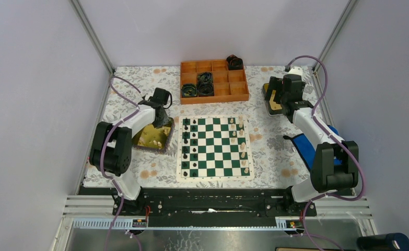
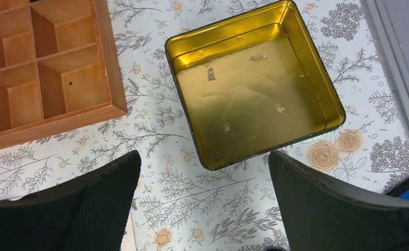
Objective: Set up the chess pieces on the board
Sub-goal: Pick up the chess piece from the storage box, then place the chess piece on the chessboard.
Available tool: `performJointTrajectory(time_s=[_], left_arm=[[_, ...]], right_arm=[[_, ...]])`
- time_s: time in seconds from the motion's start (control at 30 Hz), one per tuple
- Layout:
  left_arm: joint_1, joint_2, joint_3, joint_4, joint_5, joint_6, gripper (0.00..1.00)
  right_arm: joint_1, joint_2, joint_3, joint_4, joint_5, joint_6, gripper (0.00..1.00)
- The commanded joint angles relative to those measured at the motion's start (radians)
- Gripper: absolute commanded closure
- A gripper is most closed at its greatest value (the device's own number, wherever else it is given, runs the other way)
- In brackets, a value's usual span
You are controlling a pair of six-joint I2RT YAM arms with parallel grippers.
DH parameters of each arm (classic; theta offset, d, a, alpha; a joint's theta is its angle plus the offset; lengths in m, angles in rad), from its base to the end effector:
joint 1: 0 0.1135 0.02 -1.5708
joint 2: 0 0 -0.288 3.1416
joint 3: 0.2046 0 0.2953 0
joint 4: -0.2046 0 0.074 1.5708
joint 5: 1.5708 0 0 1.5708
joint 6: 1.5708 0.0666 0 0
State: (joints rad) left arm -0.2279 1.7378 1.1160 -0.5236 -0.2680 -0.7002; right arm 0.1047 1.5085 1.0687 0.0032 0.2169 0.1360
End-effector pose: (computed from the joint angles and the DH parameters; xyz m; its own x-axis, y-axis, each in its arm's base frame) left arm 0.3887 -0.0720 0.1519 -0.7503 -0.4638 -0.4710 -0.4866 0.8698 -0.0815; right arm 0.4145 0.0291 0.2733 -0.4042 0.0907 -0.9102 0.1481 0.9884 0.0327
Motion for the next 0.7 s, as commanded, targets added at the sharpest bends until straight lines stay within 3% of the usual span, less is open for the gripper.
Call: performJointTrajectory(time_s=[0.0,0.23,0.67], left_arm=[[0.007,-0.096,0.042,-0.01,-0.051,0.027,1.0],[-0.028,-0.204,0.028,0.032,0.119,0.084,1.0],[-0.53,-0.194,0.088,0.071,0.1,0.242,1.0]], right_arm=[[0.006,-0.014,0.053,0.006,0.001,-0.001,0.0],[0.006,-0.019,0.057,0.003,0.0,0.001,0.0],[0.006,-0.028,0.023,0.01,0.016,-0.014,0.0]])
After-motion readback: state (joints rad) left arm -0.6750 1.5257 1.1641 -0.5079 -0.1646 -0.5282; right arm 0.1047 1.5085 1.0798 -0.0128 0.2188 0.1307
